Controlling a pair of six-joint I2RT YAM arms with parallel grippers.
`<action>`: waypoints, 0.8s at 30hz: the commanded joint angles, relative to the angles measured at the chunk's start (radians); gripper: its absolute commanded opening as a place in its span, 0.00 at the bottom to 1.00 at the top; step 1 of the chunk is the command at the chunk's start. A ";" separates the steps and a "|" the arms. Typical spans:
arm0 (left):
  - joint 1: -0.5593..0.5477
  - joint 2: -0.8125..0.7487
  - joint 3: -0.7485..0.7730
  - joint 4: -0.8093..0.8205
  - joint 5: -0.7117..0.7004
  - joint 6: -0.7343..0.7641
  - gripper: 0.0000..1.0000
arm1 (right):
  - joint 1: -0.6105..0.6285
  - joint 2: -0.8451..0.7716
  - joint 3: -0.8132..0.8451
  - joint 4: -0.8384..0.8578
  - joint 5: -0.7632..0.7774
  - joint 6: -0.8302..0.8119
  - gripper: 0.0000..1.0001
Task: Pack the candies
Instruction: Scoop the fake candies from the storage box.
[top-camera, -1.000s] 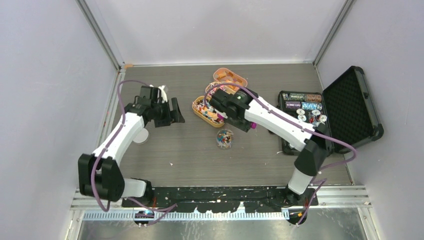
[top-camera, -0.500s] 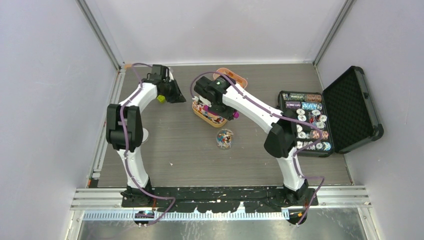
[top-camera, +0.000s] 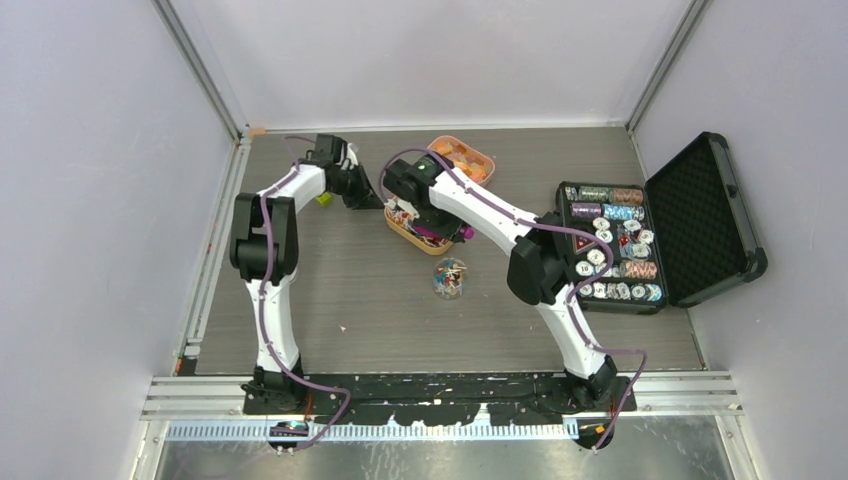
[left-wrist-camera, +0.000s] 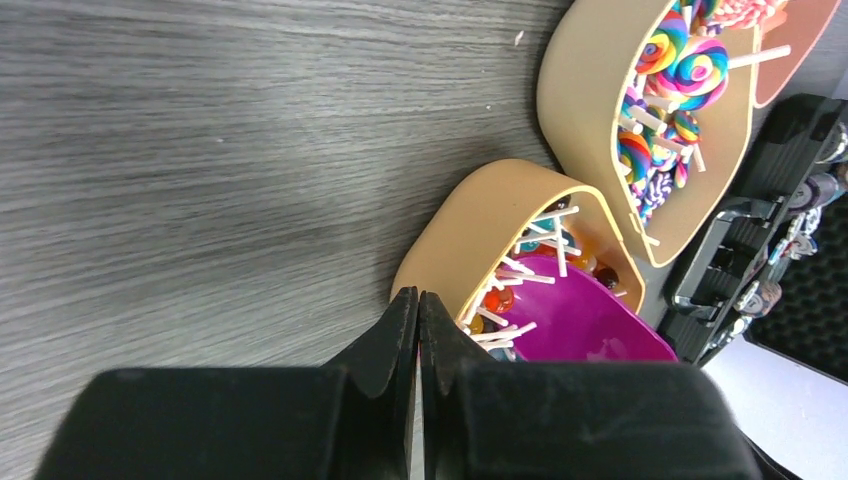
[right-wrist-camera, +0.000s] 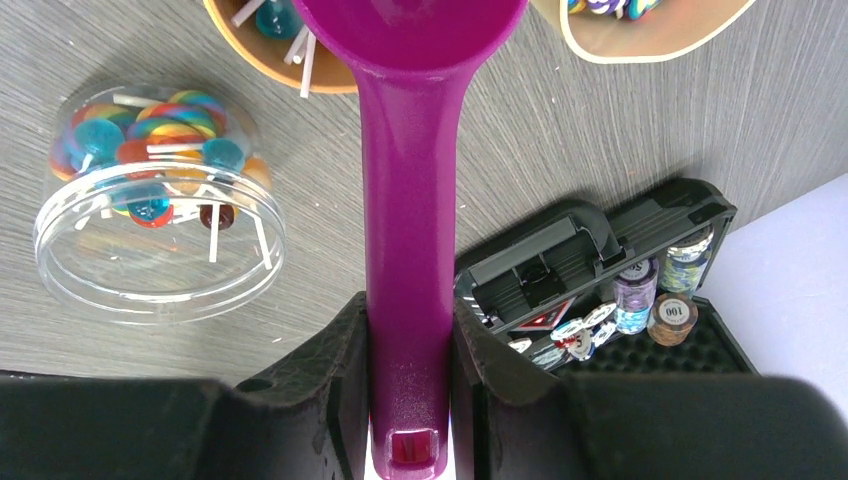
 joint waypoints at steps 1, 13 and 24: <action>0.002 0.013 0.011 0.059 0.081 -0.028 0.05 | 0.000 0.013 0.050 0.002 -0.018 -0.035 0.00; 0.004 0.065 0.015 0.064 0.134 -0.048 0.06 | -0.011 0.021 -0.012 0.140 -0.080 -0.055 0.01; 0.004 0.066 0.013 0.063 0.136 -0.043 0.06 | -0.040 -0.054 -0.166 0.277 -0.126 -0.041 0.00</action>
